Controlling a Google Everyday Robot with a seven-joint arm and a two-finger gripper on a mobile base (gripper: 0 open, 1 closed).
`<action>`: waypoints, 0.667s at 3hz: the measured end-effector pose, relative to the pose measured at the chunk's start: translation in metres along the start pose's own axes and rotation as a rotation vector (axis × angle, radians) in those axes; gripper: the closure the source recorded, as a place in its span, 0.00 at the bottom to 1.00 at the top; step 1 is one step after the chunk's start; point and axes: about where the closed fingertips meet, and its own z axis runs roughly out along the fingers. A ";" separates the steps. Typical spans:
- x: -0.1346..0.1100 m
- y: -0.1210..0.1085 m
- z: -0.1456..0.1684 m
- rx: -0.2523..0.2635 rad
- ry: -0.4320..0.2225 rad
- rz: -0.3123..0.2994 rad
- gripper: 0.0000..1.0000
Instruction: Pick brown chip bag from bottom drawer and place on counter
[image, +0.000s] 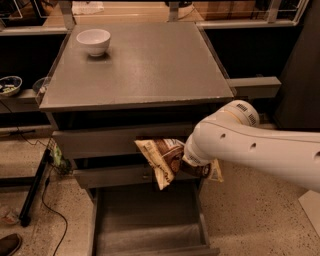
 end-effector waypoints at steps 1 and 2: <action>0.000 0.000 0.000 0.000 0.000 0.000 1.00; -0.003 0.000 -0.015 0.020 0.015 -0.013 1.00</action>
Offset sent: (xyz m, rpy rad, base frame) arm -0.0126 0.0009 0.0304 -0.0635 -0.0183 0.0003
